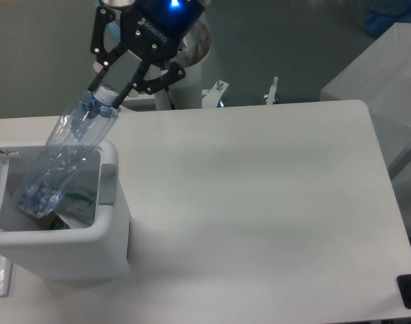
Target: Place the trash in the trash can
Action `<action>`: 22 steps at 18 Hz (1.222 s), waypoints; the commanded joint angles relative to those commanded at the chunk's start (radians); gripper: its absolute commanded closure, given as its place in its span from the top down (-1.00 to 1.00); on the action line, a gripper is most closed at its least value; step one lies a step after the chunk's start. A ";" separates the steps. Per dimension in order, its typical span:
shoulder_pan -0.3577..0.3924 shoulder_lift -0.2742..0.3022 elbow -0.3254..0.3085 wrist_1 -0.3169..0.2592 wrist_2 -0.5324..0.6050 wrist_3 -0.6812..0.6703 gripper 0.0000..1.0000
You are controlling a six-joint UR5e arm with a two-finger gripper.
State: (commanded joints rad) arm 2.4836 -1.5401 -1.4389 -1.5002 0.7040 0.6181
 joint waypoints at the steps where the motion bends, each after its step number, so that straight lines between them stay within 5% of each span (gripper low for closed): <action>1: -0.008 -0.002 0.000 0.000 0.015 0.002 -1.00; 8: -0.103 -0.060 0.003 0.090 0.146 0.020 -0.92; 9: -0.120 -0.069 0.002 0.092 0.161 0.020 -0.77; 12: -0.143 -0.083 -0.003 0.094 0.172 0.020 0.94; 19: -0.140 -0.081 0.000 0.124 0.181 0.028 1.00; 22: -0.089 -0.077 -0.003 0.126 0.268 0.107 1.00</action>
State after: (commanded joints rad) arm 2.3943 -1.6168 -1.4419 -1.3744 0.9722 0.7252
